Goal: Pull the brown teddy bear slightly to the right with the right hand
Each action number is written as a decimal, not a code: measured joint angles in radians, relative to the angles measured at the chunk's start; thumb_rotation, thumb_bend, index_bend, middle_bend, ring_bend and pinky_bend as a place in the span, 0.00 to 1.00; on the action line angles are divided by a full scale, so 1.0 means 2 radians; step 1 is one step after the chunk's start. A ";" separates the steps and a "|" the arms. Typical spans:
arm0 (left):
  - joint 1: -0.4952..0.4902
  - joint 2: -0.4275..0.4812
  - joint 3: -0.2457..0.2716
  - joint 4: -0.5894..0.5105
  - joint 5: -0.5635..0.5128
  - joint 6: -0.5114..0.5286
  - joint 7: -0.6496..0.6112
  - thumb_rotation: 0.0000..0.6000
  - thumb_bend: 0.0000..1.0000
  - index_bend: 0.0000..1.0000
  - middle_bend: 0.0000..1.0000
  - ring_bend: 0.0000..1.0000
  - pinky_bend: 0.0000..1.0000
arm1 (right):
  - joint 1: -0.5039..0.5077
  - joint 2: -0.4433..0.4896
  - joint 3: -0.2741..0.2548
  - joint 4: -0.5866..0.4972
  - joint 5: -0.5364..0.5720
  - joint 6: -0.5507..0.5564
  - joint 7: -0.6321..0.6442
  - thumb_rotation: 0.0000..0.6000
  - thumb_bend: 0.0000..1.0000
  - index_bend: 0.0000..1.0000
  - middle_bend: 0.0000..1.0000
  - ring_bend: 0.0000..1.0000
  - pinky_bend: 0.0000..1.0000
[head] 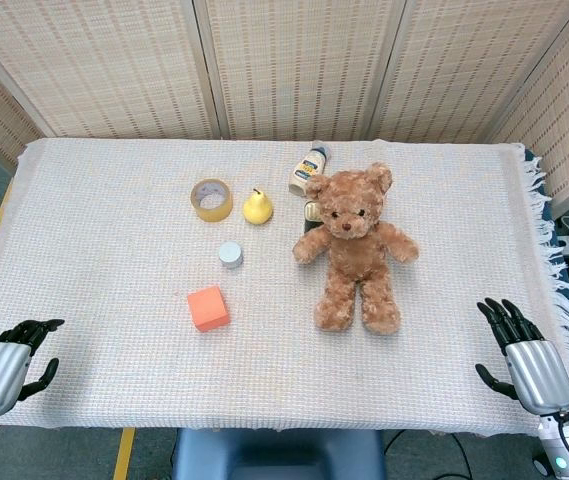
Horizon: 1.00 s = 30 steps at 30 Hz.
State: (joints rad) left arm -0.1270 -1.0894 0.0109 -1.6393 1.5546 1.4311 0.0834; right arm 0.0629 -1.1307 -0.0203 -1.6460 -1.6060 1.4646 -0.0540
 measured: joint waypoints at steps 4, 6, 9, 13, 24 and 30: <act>0.000 -0.001 0.000 0.001 -0.002 -0.002 0.002 1.00 0.42 0.22 0.29 0.22 0.39 | -0.001 0.001 0.000 -0.001 0.000 0.002 0.002 1.00 0.14 0.00 0.04 0.00 0.21; 0.000 0.000 0.000 0.000 -0.003 -0.003 0.002 1.00 0.42 0.22 0.29 0.22 0.39 | -0.001 0.001 0.001 -0.001 0.001 0.003 0.003 1.00 0.14 0.00 0.04 0.00 0.21; 0.000 0.000 0.000 0.000 -0.002 -0.002 -0.001 1.00 0.42 0.22 0.29 0.22 0.39 | -0.001 0.001 0.001 0.000 -0.002 0.005 0.007 1.00 0.14 0.00 0.04 0.00 0.21; -0.001 -0.001 -0.001 0.004 -0.002 -0.003 -0.003 1.00 0.42 0.22 0.29 0.22 0.39 | 0.000 -0.004 0.007 0.004 -0.005 0.013 0.014 1.00 0.14 0.00 0.04 0.00 0.21; 0.002 0.002 0.000 0.001 0.003 0.004 -0.011 1.00 0.42 0.22 0.29 0.22 0.39 | 0.024 -0.068 0.048 0.080 -0.006 0.036 0.050 1.00 0.14 0.17 0.18 0.06 0.23; 0.000 0.001 0.000 -0.001 -0.001 -0.002 -0.004 1.00 0.42 0.22 0.29 0.22 0.39 | 0.069 -0.096 0.076 0.113 0.002 0.005 0.043 1.00 0.14 0.20 0.18 0.06 0.23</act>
State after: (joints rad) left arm -0.1270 -1.0868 0.0110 -1.6420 1.5528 1.4275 0.0748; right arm 0.2007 -1.3218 0.1308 -1.4204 -1.6018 1.4745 0.0324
